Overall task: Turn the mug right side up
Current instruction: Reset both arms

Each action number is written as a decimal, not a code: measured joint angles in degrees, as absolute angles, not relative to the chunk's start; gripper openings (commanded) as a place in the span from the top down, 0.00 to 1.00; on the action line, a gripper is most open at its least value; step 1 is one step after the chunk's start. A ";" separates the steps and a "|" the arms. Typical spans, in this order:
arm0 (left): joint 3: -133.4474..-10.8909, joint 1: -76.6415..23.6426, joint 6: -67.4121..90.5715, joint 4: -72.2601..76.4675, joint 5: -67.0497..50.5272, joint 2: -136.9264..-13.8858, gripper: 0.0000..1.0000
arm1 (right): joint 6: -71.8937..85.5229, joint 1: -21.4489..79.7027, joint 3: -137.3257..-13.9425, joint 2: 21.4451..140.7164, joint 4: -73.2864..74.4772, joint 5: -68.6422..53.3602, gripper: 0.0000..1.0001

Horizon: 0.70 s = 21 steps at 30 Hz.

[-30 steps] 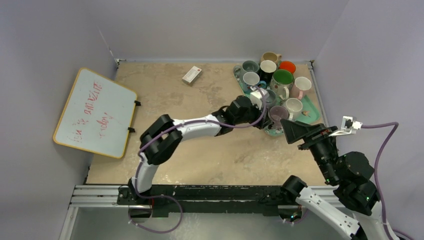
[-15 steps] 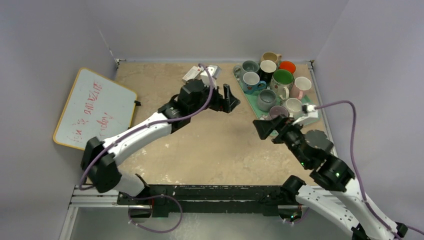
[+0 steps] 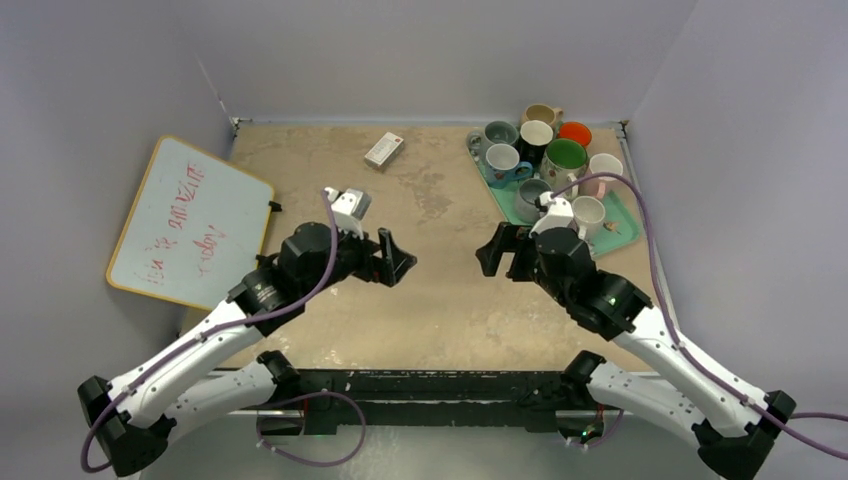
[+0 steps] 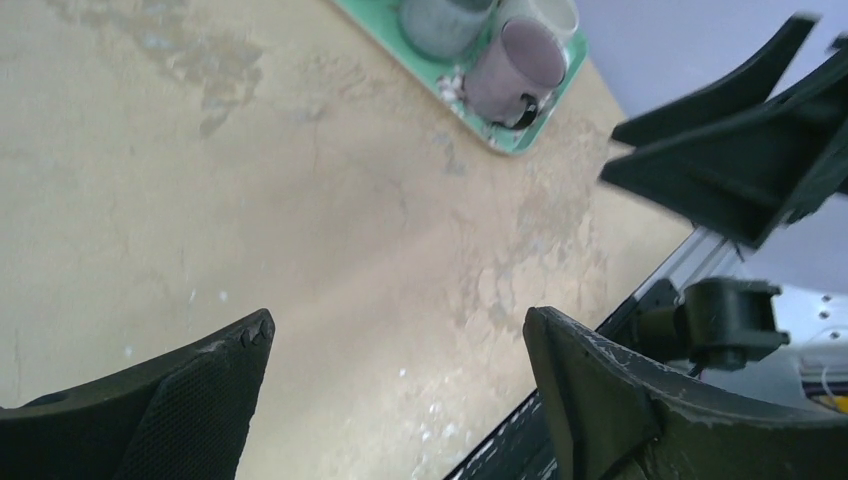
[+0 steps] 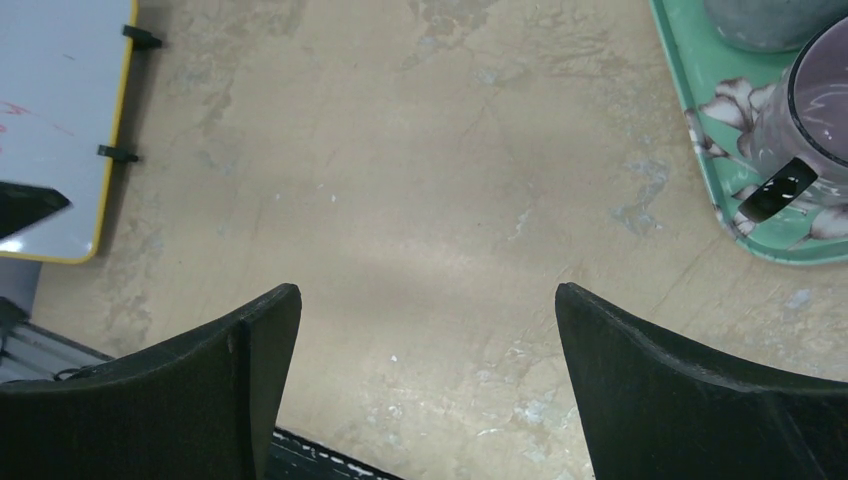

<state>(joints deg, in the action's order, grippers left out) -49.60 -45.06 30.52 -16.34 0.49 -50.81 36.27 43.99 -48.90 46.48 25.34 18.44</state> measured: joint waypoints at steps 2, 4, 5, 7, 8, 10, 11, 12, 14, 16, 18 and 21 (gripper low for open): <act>-46.78 -45.06 31.05 -17.80 0.58 -47.90 0.05 | 35.75 43.99 -48.90 45.12 24.73 18.61 0.01; -44.62 -45.06 31.51 -19.14 0.75 -45.41 0.05 | 35.44 43.99 -48.69 43.07 23.20 18.83 0.01; -43.86 -45.06 31.77 -19.55 0.75 -44.34 0.05 | 35.38 43.99 -48.45 42.04 22.37 18.94 0.01; -42.92 -45.06 31.97 -20.32 0.73 -42.22 0.04 | 35.33 43.99 -47.79 40.18 20.49 18.94 0.01; -42.78 -45.06 31.97 -20.58 0.71 -41.23 0.04 | 35.35 43.99 -47.44 39.44 19.51 18.92 0.01; -42.78 -45.06 31.97 -20.56 0.69 -39.92 0.04 | 35.53 43.99 -47.37 39.38 18.59 18.90 0.01; -42.78 -45.06 31.94 -20.56 0.69 -39.53 0.04 | 35.57 43.99 -47.37 39.75 18.39 18.87 0.01; -42.78 -45.06 31.92 -20.58 0.69 -39.24 0.04 | 35.70 43.99 -47.37 40.45 18.37 18.87 0.01; -42.78 -45.06 31.90 -20.69 0.69 -38.98 0.04 | 36.07 43.99 -47.37 42.50 18.52 18.87 0.01; -42.78 -45.06 31.88 -20.73 0.43 -39.00 0.04 | 36.62 43.99 -47.42 44.16 18.92 18.83 0.01; -42.78 -45.06 31.86 -21.04 0.21 -39.03 0.04 | 37.30 43.99 -47.42 46.22 19.62 18.57 0.01; -42.78 -45.06 31.83 -21.17 0.21 -38.65 0.04 | 37.98 43.99 -47.42 47.44 20.18 18.44 0.01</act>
<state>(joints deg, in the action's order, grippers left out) -42.78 -45.06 31.83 -21.17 0.21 -38.65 37.98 43.99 -47.42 47.44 20.18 18.44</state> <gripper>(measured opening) 0.957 0.987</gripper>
